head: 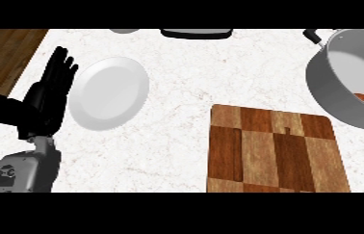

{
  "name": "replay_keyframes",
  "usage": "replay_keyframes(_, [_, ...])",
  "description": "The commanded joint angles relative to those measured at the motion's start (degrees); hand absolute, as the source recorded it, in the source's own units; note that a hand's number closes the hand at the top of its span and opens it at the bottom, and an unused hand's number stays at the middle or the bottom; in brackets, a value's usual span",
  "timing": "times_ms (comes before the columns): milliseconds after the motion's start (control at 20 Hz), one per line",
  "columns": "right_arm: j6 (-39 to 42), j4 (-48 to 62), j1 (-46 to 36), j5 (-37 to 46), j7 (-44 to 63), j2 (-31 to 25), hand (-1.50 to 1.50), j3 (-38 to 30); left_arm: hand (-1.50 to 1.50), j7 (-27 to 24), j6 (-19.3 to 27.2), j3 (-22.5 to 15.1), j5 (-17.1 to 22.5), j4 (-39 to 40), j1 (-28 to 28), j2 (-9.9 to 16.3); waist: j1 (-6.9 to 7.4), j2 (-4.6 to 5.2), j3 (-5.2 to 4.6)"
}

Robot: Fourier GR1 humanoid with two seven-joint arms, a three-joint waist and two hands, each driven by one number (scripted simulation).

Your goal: Pick the sweet potato from the cutting board and place it in the pot

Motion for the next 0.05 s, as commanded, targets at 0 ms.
replay_keyframes(0, [7.41,-0.2,1.92,-0.4,-6.26,-0.1,-1.5,-0.04,0.0,-0.29,1.24,0.13,-0.39,0.55,-0.6,-0.9,-0.23,0.24,0.12])
